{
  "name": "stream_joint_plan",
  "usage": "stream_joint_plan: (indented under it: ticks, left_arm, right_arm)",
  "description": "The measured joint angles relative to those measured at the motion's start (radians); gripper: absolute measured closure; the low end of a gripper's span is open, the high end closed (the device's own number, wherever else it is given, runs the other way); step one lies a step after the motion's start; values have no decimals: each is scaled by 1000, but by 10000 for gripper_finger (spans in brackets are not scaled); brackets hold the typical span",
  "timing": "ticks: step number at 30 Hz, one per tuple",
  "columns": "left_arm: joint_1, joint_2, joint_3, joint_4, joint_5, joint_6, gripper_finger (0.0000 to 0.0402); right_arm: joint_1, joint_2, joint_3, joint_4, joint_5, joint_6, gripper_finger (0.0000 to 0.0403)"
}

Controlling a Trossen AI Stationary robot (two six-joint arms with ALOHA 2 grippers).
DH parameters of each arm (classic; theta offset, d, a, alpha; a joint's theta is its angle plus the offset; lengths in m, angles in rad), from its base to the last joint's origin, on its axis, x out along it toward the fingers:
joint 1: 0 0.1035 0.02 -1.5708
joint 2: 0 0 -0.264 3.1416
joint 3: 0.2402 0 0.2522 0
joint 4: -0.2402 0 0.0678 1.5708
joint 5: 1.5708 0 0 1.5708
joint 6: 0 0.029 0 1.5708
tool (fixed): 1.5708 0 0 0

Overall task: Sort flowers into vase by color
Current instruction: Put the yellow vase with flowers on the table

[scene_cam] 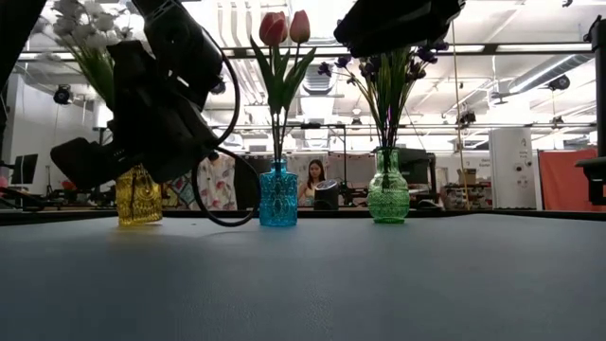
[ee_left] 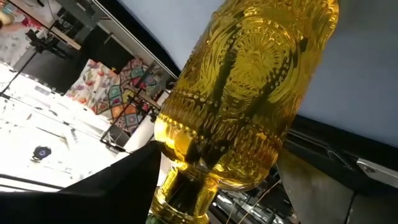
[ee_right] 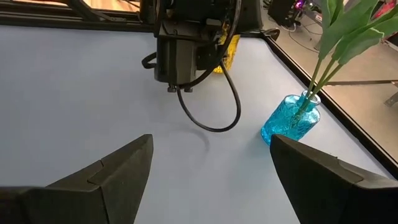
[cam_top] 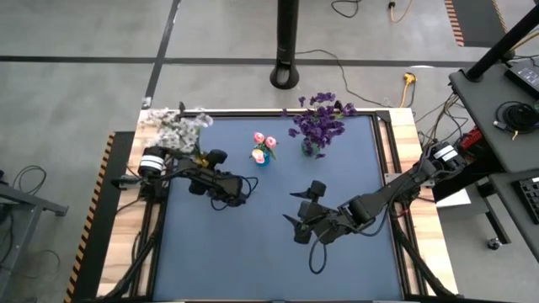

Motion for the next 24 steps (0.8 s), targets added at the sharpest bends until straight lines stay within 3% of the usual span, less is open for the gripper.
stream_joint_plan:
  ticks: [8,24]
  left_arm:
    - [-2,0,0,-2,-10,7,107]
    - [-12,0,0,-8,-29,20,59]
  right_arm:
    - [0,0,0,1,-1,-3,87]
    - [0,0,0,3,-2,-4,87]
